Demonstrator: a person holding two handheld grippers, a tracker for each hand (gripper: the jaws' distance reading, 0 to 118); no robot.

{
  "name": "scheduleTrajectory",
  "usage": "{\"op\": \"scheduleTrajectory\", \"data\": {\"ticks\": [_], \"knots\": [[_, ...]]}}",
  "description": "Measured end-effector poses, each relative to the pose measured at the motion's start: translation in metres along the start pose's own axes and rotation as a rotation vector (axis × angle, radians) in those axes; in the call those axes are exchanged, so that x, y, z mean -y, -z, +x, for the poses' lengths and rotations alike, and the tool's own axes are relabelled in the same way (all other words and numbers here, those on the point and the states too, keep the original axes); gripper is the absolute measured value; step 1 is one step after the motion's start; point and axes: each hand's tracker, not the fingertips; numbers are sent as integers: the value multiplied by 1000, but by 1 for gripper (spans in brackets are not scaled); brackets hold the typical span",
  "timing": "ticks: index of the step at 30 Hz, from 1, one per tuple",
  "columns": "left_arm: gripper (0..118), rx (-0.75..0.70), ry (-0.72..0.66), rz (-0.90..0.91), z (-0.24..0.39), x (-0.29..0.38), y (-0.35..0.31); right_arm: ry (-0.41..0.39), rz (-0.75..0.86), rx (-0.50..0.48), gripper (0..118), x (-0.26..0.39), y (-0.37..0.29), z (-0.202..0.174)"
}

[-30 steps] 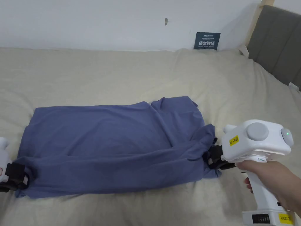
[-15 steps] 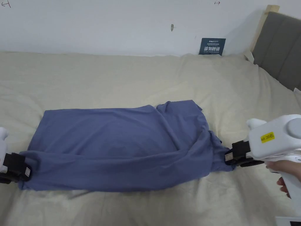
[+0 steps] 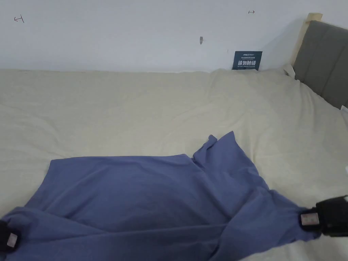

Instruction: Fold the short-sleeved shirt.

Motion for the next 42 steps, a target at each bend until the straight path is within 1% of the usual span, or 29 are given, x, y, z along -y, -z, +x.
{"op": "scheduleTrajectory", "data": {"ticks": [1,3,5,7,8,10,11,12,13,14,15,16,18,20,21,22,23,24,25,26,27,28,29,32,34,35,37,39,42], "knots": [[8,-5,-6,-14,-2,6,10,2,-15,7,2,5,13,6],[8,-45,-28,-39,-9,19,37,-1,-54,67,2,17,44,18],[8,-118,-82,-33,-17,29,57,-54,-79,170,2,26,68,25],[9,-67,-115,-63,-23,38,68,-76,-90,177,2,30,78,31],[9,-65,-117,-57,-24,41,67,-61,-82,168,2,33,79,32],[20,-71,-126,-26,-25,41,59,-9,-61,153,6,33,72,31],[32,-86,-127,-23,-26,40,54,-20,-24,148,17,34,66,32],[57,-115,-121,-14,-27,40,49,-56,28,148,53,34,60,31],[80,-151,-107,6,-28,40,40,-94,89,190,84,35,51,28],[100,-179,-100,26,-29,40,31,-109,130,246,102,34,42,24],[115,-188,-94,53,-28,41,23,-124,175,261,104,35,32,20],[116,-180,-90,77,-26,41,13,-135,234,241,104,39,18,10],[116,-140,-110,187,-17,40,-7,-117,308,205,104,39,1,-3],[116,-70,-135,295,-2,41,-25,-102,391,135,104,44,-11,-25],[116,-39,-128,330,7,41,-32,-111,420,90,104,46,-15,-36],[116,-26,-104,367,16,42,-36,-132,433,48,103,47,-16,-47],[113,-26,-75,416,27,44,-41,-152,479,33,102,51,-15,-59],[96,-22,-18,484,39,49,-44,-178,525,26,88,56,-13,-73],[64,-28,33,539,48,53,-45,-207,559,18,55,59,-11,-82],[64,-33,84,592,59,58,-45,-243,601,5,55,63,-8,-93],[52,-54,129,615,69,61,-42,-267,644,12,36,67,-4,-101],[23,-83,150,618,75,63,-37,-265,659,28,0,67,1,-108],[0,-114,159,623,78,66,-28,-248,657,30,0,66,-2,-112],[0,37,85,603,81,64,-21,-185,639,-102,0,53,-1,-114],[0,86,12,608,70,47,-18,-196,645,-80,0,46,-5,-119],[0,87,-12,593,66,31,-19,-217,651,-60,0,41,-6,-123],[0,39,-52,553,54,-8,-22,-253,664,-37,0,40,0,-126],[0,5,-74,446,36,-64,-14,-274,660,-49,0,30,2,-128],[0,63,-95,124,5,-146,24,-294,629,-63,0,22,17,-133]]}}
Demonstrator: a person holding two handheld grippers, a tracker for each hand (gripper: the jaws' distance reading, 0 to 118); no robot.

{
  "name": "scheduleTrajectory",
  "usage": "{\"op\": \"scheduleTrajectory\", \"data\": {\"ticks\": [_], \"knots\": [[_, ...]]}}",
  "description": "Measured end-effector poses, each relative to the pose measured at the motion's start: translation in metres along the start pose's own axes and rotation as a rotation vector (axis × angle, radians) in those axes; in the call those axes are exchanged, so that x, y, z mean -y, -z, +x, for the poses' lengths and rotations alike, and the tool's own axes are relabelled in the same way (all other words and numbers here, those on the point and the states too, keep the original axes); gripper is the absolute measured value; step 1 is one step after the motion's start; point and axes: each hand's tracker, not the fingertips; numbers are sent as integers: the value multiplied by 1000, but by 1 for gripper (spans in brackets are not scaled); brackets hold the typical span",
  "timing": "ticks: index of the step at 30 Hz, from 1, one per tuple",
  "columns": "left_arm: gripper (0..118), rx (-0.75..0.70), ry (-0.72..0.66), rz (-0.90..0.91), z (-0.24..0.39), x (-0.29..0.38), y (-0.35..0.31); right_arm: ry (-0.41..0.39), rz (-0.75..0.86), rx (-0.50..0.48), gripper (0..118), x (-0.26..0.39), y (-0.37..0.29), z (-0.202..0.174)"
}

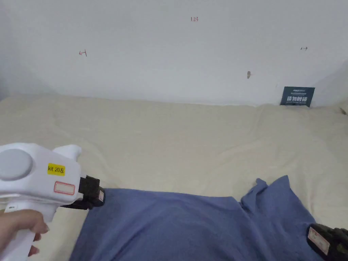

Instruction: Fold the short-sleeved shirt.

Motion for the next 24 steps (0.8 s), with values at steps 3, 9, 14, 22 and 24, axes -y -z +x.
{"op": "scheduleTrajectory", "data": {"ticks": [3,9,14,22,24], "knots": [[0,-64,-41,-113,-26,-46,52,-14,-54,-4,0,7,21,3],[116,-174,-84,-71,-66,-93,115,-19,-132,18,0,15,53,11],[114,-180,-31,-146,-67,-94,145,16,-188,34,0,28,75,25],[113,-246,155,-208,-74,-86,184,107,-215,36,0,36,86,33],[95,-242,158,-188,-52,-74,165,84,-213,40,0,35,86,31]]}}
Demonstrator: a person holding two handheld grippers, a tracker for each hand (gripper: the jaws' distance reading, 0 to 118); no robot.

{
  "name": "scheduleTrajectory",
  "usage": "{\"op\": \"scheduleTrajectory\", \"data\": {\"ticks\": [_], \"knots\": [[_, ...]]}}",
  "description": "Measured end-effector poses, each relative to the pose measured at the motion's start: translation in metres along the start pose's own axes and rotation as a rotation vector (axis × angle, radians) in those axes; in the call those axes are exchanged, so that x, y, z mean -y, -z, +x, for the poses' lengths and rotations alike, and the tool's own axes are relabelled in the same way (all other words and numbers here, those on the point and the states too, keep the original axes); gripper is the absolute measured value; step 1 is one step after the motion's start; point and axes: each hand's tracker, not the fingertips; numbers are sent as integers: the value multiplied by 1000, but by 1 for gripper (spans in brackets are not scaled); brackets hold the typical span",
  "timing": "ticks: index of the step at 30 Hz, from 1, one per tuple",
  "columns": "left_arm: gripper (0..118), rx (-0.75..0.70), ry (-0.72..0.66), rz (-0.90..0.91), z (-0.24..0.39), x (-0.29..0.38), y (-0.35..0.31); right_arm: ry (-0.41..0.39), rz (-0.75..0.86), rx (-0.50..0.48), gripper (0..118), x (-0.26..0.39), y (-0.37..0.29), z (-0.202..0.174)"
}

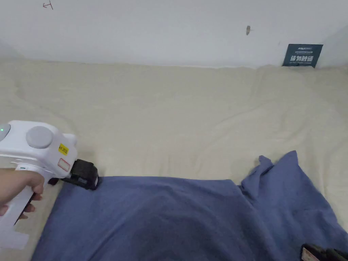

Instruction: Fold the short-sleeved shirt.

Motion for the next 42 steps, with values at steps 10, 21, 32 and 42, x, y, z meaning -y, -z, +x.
{"op": "scheduleTrajectory", "data": {"ticks": [10,21,32,42], "knots": [[2,-12,94,68,16,5,-20,-4,95,-10,0,-35,0,25],[2,-14,96,127,15,9,-33,103,-410,217,105,-175,170,121],[2,-46,135,65,15,8,-24,-37,-454,392,1,-154,226,147],[2,-15,87,76,17,19,-32,3,-327,280,1,-172,134,135]]}}
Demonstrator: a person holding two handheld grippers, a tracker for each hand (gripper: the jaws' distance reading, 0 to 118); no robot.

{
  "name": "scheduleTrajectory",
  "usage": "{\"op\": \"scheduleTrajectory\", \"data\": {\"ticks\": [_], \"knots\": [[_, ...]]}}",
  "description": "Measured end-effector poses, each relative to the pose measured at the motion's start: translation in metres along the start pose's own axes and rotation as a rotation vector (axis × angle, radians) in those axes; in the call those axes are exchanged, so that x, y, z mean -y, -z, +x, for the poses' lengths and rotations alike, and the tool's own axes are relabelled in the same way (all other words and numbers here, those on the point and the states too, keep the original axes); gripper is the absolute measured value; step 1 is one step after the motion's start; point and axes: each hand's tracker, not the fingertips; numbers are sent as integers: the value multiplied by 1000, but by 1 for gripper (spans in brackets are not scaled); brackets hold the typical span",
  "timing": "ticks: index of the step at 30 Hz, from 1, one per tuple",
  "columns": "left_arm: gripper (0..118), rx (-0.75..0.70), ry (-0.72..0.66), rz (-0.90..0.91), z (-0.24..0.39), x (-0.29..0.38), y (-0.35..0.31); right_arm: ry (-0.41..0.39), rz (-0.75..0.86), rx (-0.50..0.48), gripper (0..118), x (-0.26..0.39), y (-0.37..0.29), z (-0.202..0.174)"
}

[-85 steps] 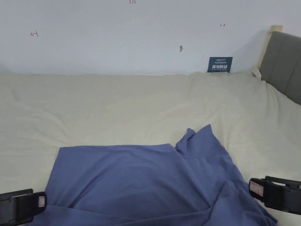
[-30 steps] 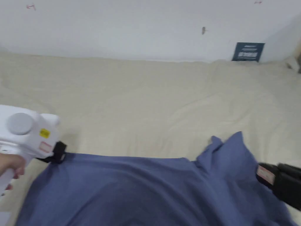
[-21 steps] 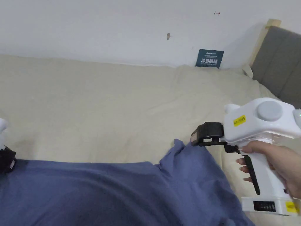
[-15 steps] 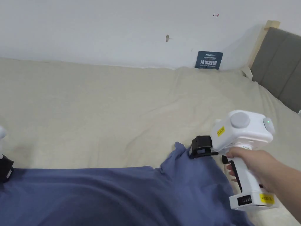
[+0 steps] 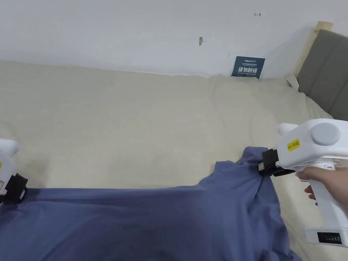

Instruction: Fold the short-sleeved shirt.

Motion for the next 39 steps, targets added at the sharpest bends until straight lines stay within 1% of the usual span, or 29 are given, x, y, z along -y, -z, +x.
{"op": "scheduleTrajectory", "data": {"ticks": [1,3,4,5,6,8,13,17,21,25,28,29,31,32,34,36,37,38,39], "knots": [[2,0,3,5,2,2,-5,10,12,-8,1,3,-7,1],[2,4,3,18,1,5,-15,79,43,-90,1,10,-24,4],[2,7,-2,25,0,6,-19,98,44,-122,1,11,-31,5],[2,10,-9,34,0,9,-26,96,51,-141,1,13,-40,4],[2,19,-19,45,-1,12,-32,88,64,-131,1,18,-50,3],[2,37,-35,67,-3,19,-46,84,101,-142,1,26,-68,3],[2,57,-47,115,-5,51,-85,91,147,-207,1,59,-116,11],[2,82,-27,217,2,90,-128,111,190,-246,1,97,-158,18],[2,109,-38,222,10,135,-155,127,189,-272,1,144,-186,27],[2,130,-60,190,17,183,-151,129,129,-259,1,195,-185,35],[2,135,-95,136,20,221,-129,136,39,-221,1,236,-158,39],[2,157,-131,108,21,232,-119,157,12,-212,1,248,-146,40],[2,156,-177,75,23,250,-103,220,-39,-178,1,264,-124,43],[2,150,-171,77,23,257,-96,228,-39,-164,1,270,-116,44],[2,138,-176,78,23,266,-87,211,-31,-148,1,277,-106,41],[2,143,-211,94,22,268,-86,183,-33,-104,1,278,-102,37],[3,139,-218,97,22,267,-88,161,-31,-84,6,278,-101,34],[3,134,-215,93,24,265,-90,138,-21,-61,6,277,-101,29],[4,120,-207,93,26,264,-92,121,-11,-36,9,277,-101,25]]}}
